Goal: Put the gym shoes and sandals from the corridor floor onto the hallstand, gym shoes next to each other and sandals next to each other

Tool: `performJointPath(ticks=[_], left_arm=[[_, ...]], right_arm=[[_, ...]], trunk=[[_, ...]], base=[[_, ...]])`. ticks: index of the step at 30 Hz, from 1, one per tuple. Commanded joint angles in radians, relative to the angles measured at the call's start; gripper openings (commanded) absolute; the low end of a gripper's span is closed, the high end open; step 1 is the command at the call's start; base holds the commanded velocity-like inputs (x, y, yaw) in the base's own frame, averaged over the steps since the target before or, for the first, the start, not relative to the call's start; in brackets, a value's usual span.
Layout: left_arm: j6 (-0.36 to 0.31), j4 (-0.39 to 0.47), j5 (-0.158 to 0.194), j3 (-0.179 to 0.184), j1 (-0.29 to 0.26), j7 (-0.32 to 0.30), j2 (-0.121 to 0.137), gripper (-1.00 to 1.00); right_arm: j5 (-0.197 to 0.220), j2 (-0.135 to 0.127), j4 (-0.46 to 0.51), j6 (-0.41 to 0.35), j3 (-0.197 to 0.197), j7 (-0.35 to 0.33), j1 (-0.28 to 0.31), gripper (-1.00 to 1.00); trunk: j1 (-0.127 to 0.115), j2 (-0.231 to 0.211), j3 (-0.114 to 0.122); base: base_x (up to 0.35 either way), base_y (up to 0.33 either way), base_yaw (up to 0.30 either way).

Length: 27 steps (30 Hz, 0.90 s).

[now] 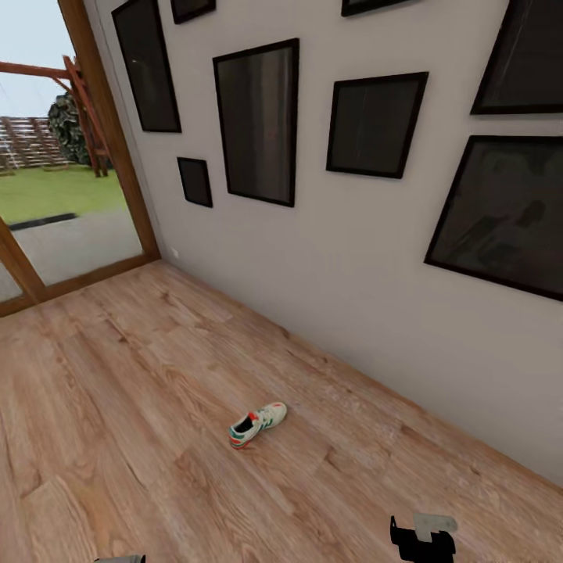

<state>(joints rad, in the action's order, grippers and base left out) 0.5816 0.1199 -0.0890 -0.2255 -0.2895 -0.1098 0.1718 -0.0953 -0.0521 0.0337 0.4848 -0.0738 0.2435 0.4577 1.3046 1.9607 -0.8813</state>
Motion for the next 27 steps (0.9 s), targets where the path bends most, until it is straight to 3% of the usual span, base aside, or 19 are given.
performJointPath(ticks=[1, 27], left_arm=[[0.003, -0.001, -0.009, -0.009, 0.000, -0.004, 0.000, 1.00], [0.003, -0.001, -0.009, -0.008, 0.000, -0.004, 0.000, 1.00]], right_arm=[[-0.010, 0.000, -0.001, 0.003, -0.007, 0.003, 0.001, 1.00], [-0.011, 0.000, -0.002, 0.003, -0.007, 0.002, 0.001, 1.00]], trunk=[[0.000, 0.000, -0.001], [0.000, 0.000, -0.001]], base=[[0.187, 0.256, -0.266], [0.156, 0.255, -0.267]])
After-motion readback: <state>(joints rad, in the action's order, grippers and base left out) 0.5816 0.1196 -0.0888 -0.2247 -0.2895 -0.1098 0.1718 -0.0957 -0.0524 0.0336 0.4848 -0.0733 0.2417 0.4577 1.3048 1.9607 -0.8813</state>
